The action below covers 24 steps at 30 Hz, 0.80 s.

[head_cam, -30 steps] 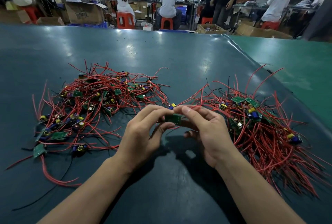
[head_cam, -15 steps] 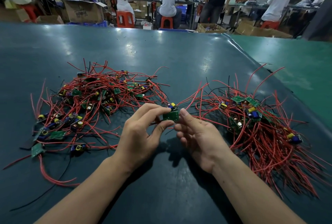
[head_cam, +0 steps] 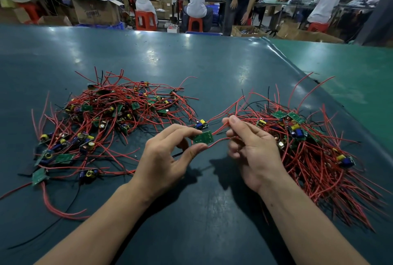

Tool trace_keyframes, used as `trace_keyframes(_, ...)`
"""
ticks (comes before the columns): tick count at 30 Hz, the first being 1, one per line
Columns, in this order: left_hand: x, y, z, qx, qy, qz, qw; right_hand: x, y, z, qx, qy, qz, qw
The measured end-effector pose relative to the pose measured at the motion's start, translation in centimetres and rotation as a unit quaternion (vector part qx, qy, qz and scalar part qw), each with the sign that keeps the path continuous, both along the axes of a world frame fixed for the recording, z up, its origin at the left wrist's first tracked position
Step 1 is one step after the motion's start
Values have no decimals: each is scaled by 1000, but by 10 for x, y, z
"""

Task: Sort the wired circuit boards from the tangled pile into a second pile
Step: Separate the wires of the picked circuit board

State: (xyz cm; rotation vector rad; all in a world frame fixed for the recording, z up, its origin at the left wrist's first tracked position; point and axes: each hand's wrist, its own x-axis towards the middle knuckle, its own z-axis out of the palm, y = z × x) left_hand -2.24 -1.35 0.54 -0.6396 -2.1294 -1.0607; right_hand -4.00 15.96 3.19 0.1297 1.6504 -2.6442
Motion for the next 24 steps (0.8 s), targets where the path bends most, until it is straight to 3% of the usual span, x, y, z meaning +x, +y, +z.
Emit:
trace_keyframes(4, 0, -1, -1, -3, -5, -8, 1000, 6, -3, -6, 23, -8, 109, 994)
trace_keyframes(6, 0, -1, 0, -7, -7, -14, 1000, 6, -3, -6, 36, 5, 117, 992)
trace_keyframes(14, 0, -1, 1, -3, -8, -17, 1000, -4, 11, 4, -22, 33, 5, 999)
trace_keyframes(18, 2, 2, 0, -14, -6, -39, 999, -6, 9, 4, -74, -28, -13, 997)
trace_keyframes(24, 1, -2, 0, -11, 5, -27, 1000, -9, 19, 9, -138, 3, -38, 990)
